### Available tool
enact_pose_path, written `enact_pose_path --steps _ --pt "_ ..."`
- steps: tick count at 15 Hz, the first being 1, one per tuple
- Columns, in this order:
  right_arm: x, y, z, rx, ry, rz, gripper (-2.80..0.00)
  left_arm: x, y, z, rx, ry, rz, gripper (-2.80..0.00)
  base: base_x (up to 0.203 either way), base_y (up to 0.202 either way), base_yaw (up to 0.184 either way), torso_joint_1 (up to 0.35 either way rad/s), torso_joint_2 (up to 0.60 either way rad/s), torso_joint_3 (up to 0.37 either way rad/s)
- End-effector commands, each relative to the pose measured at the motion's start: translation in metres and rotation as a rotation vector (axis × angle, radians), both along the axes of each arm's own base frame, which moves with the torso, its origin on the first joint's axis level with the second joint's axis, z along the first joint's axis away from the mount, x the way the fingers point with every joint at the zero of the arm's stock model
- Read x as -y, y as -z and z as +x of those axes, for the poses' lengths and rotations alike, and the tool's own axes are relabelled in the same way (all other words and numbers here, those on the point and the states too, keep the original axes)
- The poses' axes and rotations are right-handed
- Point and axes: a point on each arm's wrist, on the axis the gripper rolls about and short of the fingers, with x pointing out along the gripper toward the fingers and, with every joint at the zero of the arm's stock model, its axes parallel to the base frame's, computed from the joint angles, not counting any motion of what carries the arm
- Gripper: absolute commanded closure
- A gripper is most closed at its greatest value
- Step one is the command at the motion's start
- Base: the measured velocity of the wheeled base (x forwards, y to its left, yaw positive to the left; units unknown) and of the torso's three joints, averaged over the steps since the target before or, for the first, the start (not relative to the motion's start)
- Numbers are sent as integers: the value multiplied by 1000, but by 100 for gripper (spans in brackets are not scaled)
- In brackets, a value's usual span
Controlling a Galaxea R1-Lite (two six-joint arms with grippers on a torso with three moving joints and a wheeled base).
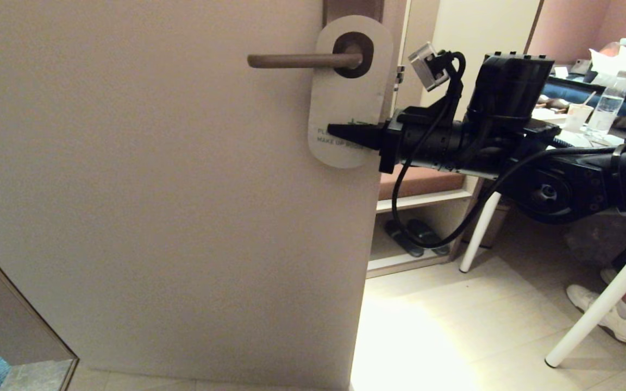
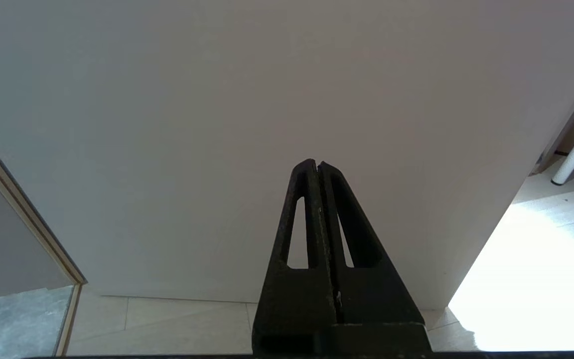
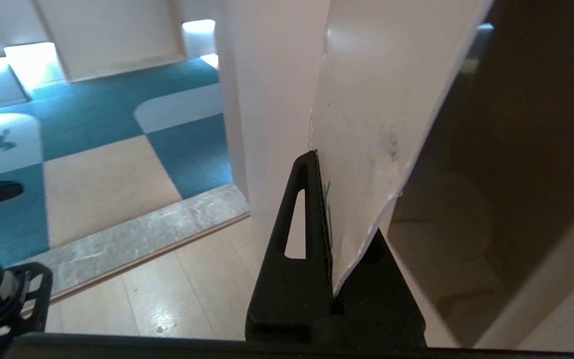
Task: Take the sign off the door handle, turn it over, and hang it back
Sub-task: Take down the sign
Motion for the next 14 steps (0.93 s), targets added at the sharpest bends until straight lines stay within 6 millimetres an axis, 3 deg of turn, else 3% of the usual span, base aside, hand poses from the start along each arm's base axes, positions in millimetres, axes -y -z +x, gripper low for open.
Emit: enact_pose_path --steps 1,6,14 --pt "-1 -2 -7 3 7 1 0 0 0 0 0 -1 -1 0 0 0 0 0 0 0" --pt "-3 1 -22 -18 100 -16 0 0 0 0 0 -1 -1 0 0 0 0 0 0 0" --pt "-30 5 -34 -3 306 -33 0 0 0 0 0 -1 -1 0 0 0 0 0 0 0"
